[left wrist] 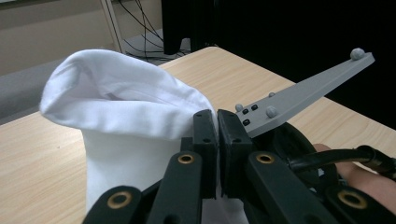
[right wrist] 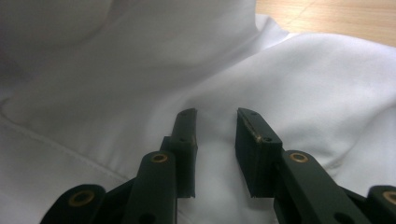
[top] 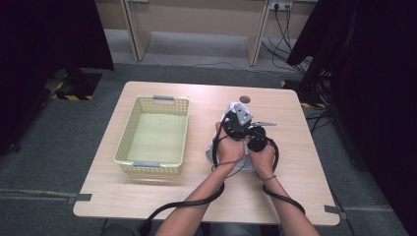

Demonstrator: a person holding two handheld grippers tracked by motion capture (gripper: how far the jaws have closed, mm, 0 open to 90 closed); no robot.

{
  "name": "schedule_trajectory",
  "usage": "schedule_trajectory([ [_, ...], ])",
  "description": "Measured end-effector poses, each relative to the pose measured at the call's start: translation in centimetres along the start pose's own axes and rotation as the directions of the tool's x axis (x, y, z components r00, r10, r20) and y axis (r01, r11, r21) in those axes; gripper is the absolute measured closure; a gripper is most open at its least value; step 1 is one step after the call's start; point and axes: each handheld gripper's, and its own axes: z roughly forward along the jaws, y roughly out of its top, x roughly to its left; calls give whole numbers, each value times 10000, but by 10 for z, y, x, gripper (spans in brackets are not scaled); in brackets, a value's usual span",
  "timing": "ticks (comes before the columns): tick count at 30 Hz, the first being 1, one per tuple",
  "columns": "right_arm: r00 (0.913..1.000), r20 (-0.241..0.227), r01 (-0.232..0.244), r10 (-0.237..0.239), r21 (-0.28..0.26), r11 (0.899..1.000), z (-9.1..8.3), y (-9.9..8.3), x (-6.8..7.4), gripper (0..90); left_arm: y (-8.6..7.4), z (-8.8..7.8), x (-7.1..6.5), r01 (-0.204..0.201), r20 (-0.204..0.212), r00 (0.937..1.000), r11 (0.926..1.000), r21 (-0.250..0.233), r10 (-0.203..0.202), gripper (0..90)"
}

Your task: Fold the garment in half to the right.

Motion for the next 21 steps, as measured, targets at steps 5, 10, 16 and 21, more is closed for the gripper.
schedule_trajectory([
  [5, 9967, -746, -321, 322, 28, 9995, 0, 0, -4, 629, -6, 6, 1, -47, -178, 9998, 9997, 219, 51, 864],
  [10, 9961, -727, -495, 503, 128, 9987, -8, 0, -12, 625, -18, 18, -2, -243, -318, 9991, 9978, 622, 263, 864],
  [16, 9942, 977, -442, 446, -62, 9990, -38, -1, -25, 726, -26, 25, -5, -283, -335, 9990, 9960, 843, 313, 864],
  [21, 9861, 1662, -99, -26, 743, 9972, -53, -8, -41, 699, -26, 26, -6, -268, -285, 9992, 9961, 844, 293, 863],
])
